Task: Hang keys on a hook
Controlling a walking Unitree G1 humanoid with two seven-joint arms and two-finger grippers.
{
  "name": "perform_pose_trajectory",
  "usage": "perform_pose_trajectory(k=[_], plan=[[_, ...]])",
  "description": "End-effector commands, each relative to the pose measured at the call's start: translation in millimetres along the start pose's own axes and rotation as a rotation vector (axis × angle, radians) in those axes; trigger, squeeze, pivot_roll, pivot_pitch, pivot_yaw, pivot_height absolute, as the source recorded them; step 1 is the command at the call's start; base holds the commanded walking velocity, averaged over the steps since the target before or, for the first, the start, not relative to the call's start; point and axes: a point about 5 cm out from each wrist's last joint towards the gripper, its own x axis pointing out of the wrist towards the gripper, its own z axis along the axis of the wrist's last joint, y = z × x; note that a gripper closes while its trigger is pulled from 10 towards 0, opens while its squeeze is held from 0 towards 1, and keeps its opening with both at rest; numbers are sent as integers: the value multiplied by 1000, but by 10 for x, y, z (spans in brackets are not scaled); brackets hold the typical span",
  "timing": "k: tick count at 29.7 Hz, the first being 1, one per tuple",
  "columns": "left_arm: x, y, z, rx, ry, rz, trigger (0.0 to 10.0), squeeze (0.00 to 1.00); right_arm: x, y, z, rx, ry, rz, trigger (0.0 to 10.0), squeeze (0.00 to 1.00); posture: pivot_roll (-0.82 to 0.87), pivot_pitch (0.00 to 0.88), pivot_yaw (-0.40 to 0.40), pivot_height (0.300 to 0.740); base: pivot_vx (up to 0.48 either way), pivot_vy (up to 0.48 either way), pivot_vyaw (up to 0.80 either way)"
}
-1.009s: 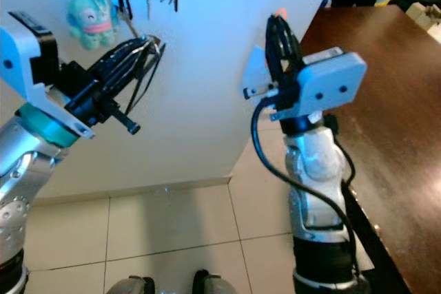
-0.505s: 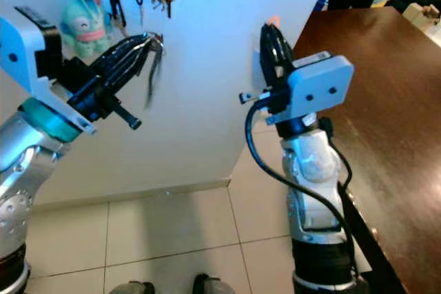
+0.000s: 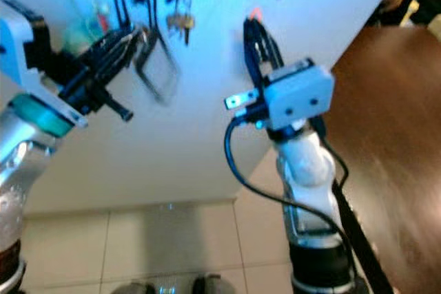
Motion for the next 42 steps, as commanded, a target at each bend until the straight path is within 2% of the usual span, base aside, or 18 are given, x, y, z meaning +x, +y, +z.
perform_pose_trajectory(k=[1,13,21,23,29,31,33,37,38,42], plan=[[6,-53,31,-8,-17,-46,10000,0,-32,-26,-20,-13,9,-14,10000,0,98,78,1,740,0,0,0],[-73,-152,63,-3,-4,-179,10000,0,-134,26,-65,-42,28,-8,10000,0,102,92,-1,740,0,0,0],[-36,-148,93,14,-14,-185,10000,0,-215,63,-134,-50,59,-27,10000,0,106,92,-2,740,0,0,0],[29,-135,125,25,-32,-177,10000,0,-246,63,-166,-67,69,-42,10000,0,107,93,-1,740,0,0,0],[80,-125,134,30,-39,-166,10000,0,-217,51,-175,-76,68,-39,10000,0,101,95,2,740,0,0,0],[101,-118,128,35,-41,-145,10000,0,-174,69,-229,-75,100,-20,10000,0,101,95,2,740,0,0,0],[111,-108,123,42,-38,-126,10000,0,-172,122,-350,-95,182,-4,10000,0,104,96,-2,740,0,0,0],[120,-105,117,43,-35,-118,10000,0,-176,158,-397,-87,214,2,10000,0,102,96,1,740,0,0,0],[132,-104,115,42,-36,-113,10000,0,-152,179,-393,-54,211,6,10000,1000,101,96,3,740,0,0,0],[152,-102,112,40,-39,-105,10000,0,-102,193,-376,-22,192,3,10000,1000,101,95,3,740,0,0,0]])
